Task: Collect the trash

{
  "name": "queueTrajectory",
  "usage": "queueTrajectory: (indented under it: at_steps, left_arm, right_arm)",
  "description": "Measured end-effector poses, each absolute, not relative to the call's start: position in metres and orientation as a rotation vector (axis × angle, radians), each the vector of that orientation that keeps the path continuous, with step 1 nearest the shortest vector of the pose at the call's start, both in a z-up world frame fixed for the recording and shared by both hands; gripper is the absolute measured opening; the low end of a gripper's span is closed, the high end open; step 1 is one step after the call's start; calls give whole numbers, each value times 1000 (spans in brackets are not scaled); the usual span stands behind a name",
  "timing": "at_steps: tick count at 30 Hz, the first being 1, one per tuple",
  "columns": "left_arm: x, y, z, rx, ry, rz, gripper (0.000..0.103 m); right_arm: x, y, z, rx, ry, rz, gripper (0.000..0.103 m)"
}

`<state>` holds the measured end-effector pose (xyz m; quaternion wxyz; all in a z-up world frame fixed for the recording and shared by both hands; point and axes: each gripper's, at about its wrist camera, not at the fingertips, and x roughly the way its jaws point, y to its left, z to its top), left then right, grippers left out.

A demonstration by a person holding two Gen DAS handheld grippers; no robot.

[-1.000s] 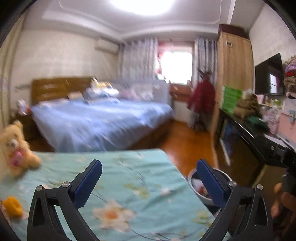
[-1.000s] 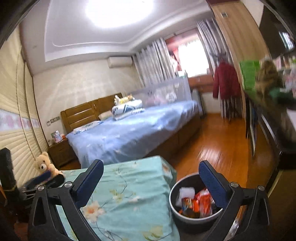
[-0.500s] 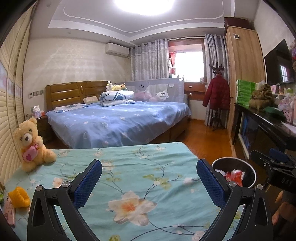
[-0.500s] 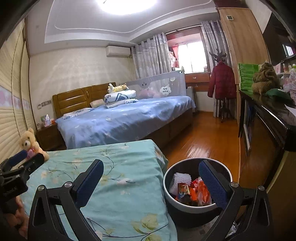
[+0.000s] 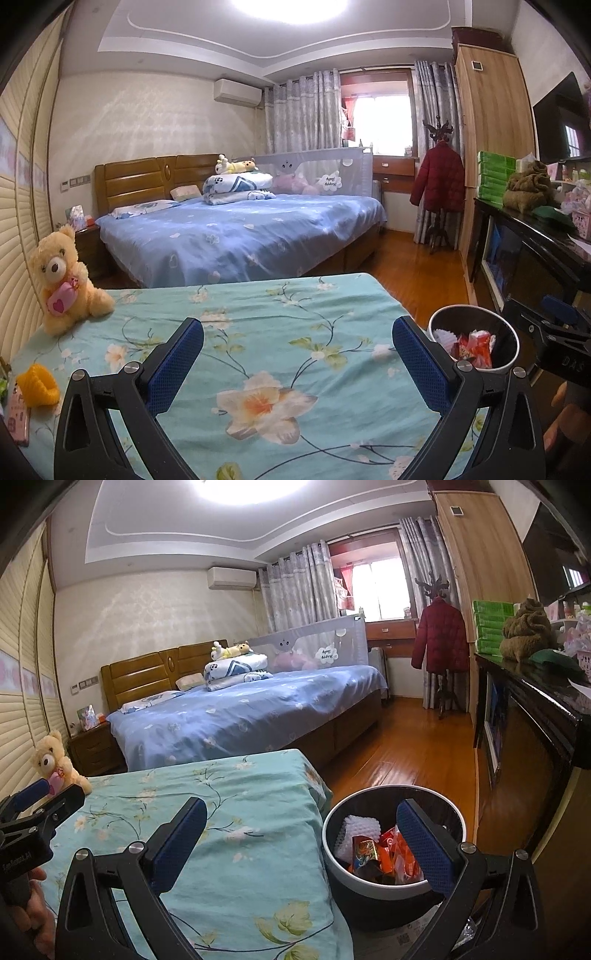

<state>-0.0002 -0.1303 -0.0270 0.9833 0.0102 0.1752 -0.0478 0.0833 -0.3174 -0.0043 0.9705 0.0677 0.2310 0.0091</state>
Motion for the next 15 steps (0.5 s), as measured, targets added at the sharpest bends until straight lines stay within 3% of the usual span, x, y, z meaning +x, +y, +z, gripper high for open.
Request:
queueTrajectory:
  at_steps: [15]
  left_arm:
    - [1, -127, -28, 22, 355, -102, 102]
  right_arm:
    - [83, -315, -2, 135, 467, 32, 103]
